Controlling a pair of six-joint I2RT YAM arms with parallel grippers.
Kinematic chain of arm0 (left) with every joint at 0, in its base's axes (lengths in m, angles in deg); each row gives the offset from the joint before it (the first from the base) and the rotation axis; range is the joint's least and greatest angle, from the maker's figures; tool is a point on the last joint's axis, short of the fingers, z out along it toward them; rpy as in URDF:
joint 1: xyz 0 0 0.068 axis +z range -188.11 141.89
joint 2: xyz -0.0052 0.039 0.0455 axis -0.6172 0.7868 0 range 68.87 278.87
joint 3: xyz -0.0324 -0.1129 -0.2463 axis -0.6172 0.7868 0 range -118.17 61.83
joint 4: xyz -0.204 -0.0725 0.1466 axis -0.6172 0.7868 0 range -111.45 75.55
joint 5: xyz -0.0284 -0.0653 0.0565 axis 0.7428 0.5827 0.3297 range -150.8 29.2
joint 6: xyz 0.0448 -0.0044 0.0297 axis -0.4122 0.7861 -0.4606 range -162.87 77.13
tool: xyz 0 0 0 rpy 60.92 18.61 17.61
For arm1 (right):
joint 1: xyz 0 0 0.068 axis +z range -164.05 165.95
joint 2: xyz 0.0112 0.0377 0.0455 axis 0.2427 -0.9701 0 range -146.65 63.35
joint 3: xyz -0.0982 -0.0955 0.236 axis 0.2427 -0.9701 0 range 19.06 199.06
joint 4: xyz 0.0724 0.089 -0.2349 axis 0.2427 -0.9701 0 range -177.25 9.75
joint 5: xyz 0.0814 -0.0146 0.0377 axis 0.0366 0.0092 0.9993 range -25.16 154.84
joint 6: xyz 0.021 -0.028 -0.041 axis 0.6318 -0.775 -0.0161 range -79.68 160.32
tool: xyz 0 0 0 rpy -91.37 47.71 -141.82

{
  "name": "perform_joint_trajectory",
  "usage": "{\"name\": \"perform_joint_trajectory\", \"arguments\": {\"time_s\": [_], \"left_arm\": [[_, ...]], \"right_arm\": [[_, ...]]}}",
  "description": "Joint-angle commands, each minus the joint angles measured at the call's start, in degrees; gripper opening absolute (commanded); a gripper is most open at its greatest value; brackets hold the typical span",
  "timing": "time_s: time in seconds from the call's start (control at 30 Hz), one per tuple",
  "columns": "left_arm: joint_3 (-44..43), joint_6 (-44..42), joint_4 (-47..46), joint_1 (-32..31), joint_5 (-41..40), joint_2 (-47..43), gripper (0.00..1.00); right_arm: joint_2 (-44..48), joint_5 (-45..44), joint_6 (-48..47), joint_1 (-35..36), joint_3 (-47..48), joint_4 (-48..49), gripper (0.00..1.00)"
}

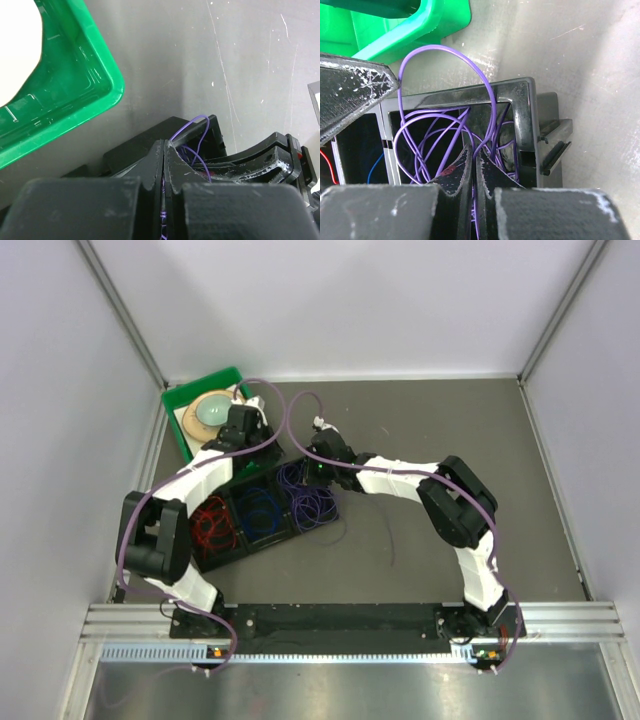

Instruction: Untangle the cables

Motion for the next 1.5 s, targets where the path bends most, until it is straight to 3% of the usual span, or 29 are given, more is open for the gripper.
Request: {"name": "perform_joint_trajectory", "arguments": {"time_s": [0.0,0.3,0.37,0.5,0.63,0.93,1.2,1.47], "left_arm": [[-0.5,-0.9,-0.2,-0.5,1.6,-1.4,0.0],[2.6,0.1,-0.7,-1.0,3.1,-0.1,0.0],[3.3,0.1,-0.5,-1.1,2.7,-0.4,0.0],[4.1,0.5,-1.0,-1.2,2.5,-0.6,0.0],[4.1,0.6,-1.1,-1.2,3.1,0.4,0.0],[3.8,0.5,-1.2,-1.2,3.6,0.8,0.0],[3.8,0.4,-1.2,-1.4,4.0,0.9,0.0],[3.4,0.5,-1.2,-2.0,4.6,1.5,0.0]], "right_arm": [[0.5,0.5,0.3,1.0,-0.3,1.1,0.0],[4.1,-1.0,0.2,1.0,-2.3,2.4,0.0],[5.7,-2.3,0.2,1.0,-4.7,4.0,0.06],[8.9,-3.5,-0.8,1.0,-6.2,6.1,0.31],[11.2,-3.0,-1.5,1.0,-6.1,6.1,0.5],[15.7,-5.3,-2.9,1.0,-6.2,4.3,0.55],[21.7,-16.5,-11.8,0.9,-5.5,-9.0,0.87],[34.2,-16.6,-16.0,-2.7,-19.4,-9.2,0.94]]}}
